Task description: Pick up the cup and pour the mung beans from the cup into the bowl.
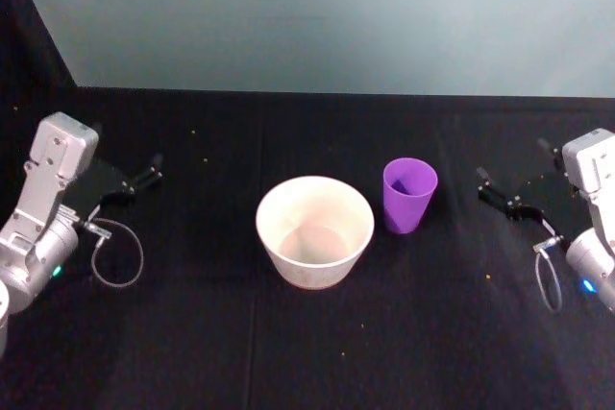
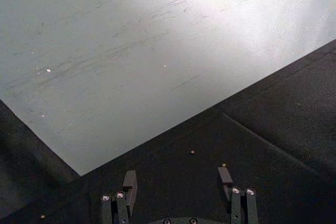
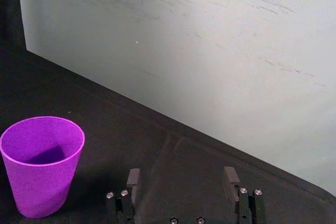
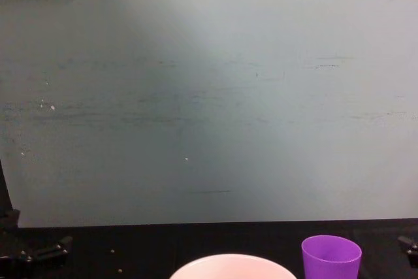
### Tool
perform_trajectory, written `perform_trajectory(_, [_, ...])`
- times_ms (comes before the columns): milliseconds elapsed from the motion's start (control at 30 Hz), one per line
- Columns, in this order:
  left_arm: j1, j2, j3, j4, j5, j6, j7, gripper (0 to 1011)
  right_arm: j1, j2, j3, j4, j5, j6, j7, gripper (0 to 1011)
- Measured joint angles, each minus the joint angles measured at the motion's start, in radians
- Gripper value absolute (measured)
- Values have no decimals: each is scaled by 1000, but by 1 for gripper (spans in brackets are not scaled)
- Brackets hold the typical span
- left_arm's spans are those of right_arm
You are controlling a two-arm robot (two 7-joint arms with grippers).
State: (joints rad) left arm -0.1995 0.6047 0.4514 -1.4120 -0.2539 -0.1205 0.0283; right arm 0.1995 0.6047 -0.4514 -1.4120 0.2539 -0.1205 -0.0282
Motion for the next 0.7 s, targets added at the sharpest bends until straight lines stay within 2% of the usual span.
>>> perform_trajectory(700, [0,0,0,0,0,0,0,1000,-6,3,4,-6,1,-8,2,1004])
